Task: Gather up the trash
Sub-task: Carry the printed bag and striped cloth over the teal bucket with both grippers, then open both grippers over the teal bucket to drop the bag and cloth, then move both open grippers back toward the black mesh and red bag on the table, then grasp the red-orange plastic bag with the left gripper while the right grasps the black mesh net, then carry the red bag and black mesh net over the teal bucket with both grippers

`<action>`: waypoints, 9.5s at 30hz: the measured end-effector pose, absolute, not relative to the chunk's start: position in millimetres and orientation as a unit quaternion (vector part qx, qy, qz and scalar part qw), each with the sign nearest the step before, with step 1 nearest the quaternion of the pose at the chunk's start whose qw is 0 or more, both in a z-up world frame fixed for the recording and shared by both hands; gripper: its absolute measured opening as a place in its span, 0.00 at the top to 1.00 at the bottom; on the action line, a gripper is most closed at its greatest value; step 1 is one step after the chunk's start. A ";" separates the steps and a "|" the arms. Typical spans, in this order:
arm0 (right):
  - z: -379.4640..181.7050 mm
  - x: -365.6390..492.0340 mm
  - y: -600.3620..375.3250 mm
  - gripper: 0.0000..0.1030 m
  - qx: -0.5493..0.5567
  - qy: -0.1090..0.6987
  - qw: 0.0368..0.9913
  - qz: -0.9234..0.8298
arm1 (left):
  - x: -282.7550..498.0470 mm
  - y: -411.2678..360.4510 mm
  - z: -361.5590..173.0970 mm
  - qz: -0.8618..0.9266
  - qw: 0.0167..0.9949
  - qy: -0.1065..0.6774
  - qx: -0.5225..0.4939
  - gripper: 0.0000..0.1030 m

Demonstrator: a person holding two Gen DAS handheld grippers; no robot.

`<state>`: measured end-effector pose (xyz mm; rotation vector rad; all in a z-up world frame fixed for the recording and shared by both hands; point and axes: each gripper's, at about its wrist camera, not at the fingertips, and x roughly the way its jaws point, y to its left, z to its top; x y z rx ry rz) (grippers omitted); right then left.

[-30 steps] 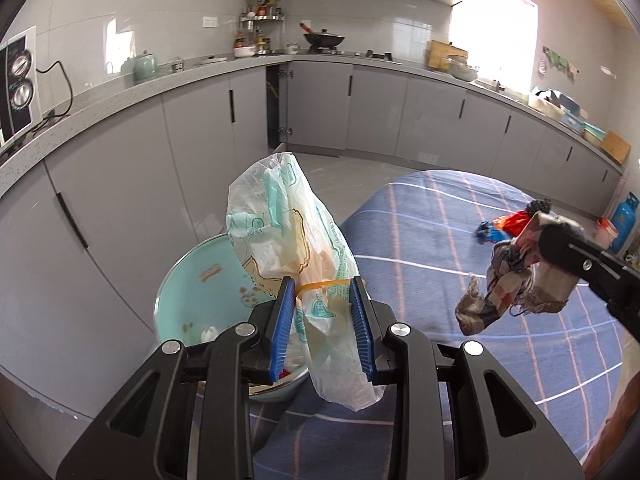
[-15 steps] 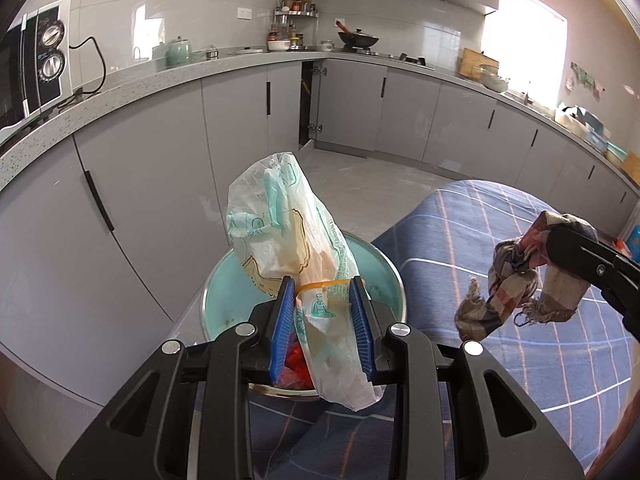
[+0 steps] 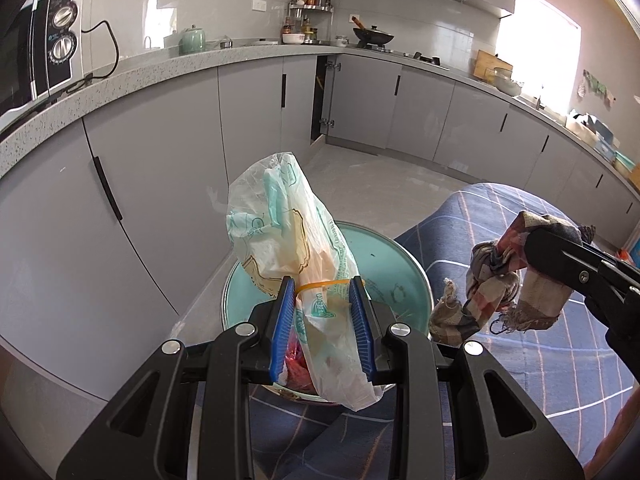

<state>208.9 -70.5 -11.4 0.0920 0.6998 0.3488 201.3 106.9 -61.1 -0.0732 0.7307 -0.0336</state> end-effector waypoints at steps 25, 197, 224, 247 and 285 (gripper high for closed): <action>-59.0 260.5 -40.0 0.96 0.039 0.400 0.897 0.185 | 235.0 123.3 -92.8 -0.002 0.917 0.398 -0.039 0.72; -113.9 243.6 -462.2 0.83 0.203 0.367 0.899 -0.125 | 331.5 -262.4 -114.0 -0.232 0.873 0.414 0.115 0.84; -59.0 159.5 -292.6 0.83 0.209 0.353 0.912 -0.028 | 197.7 -59.2 -64.5 -0.089 0.919 0.380 0.057 0.84; -50.9 157.4 -171.6 0.83 0.160 0.365 0.915 0.065 | 174.3 38.1 -73.4 -0.001 0.927 0.376 -0.005 0.84; -61.9 236.2 -74.5 0.83 0.126 0.396 0.902 0.118 | 230.1 134.8 -88.9 0.086 0.913 0.394 -0.058 0.84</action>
